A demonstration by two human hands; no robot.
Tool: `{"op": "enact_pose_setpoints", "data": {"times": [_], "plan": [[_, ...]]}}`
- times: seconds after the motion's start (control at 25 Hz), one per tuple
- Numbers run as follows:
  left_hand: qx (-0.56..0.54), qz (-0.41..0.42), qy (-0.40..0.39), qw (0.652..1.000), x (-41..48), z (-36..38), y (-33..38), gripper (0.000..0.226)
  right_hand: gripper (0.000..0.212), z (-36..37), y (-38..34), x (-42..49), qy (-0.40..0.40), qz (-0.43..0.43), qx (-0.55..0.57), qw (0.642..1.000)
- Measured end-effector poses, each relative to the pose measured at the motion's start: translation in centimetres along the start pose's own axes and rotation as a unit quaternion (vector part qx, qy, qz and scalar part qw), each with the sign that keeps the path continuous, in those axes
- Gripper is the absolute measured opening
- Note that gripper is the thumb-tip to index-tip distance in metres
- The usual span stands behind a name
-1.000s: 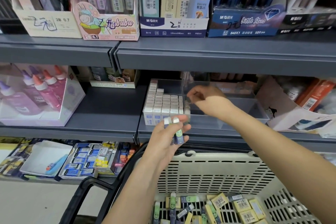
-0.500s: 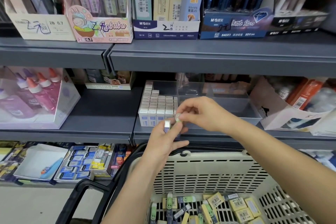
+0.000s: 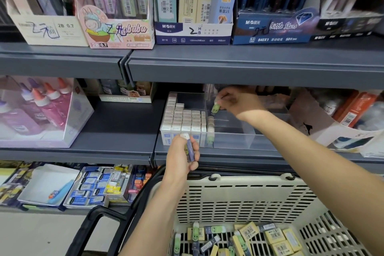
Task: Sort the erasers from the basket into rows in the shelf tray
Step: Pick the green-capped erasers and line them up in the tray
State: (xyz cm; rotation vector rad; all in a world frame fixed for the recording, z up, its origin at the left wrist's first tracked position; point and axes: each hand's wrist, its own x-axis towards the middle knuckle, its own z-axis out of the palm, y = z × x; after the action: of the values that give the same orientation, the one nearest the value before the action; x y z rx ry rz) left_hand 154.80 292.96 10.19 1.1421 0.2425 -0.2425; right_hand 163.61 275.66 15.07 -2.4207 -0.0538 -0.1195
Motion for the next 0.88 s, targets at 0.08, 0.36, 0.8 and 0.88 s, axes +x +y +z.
{"op": "enact_pose_setpoints", "data": {"times": [0.08, 0.36, 0.8, 0.88], "plan": [[0.030, 0.012, 0.008, 0.999, 0.3, -0.1, -0.1, 0.021, 0.011, 0.9, 0.1, 0.2, -0.024, -0.003, 0.024, 0.999], [0.048, 0.009, 0.025, 0.999, 0.7, 0.2, -0.2, 0.026, 0.012, 3.1, 1.0, -0.2, -0.045, -0.001, -0.094, 0.995], [0.128, 0.081, -0.051, 0.987, -0.4, 0.7, -1.2, 0.023, 0.009, 0.4, -1.8, -5.8, -0.109, -0.068, 0.046, 0.991], [0.138, 0.083, -0.066, 0.985, -0.6, 0.9, -1.4, 0.021, 0.005, 0.1, -2.1, -7.1, -0.142, -0.084, 0.050, 0.985]]}}
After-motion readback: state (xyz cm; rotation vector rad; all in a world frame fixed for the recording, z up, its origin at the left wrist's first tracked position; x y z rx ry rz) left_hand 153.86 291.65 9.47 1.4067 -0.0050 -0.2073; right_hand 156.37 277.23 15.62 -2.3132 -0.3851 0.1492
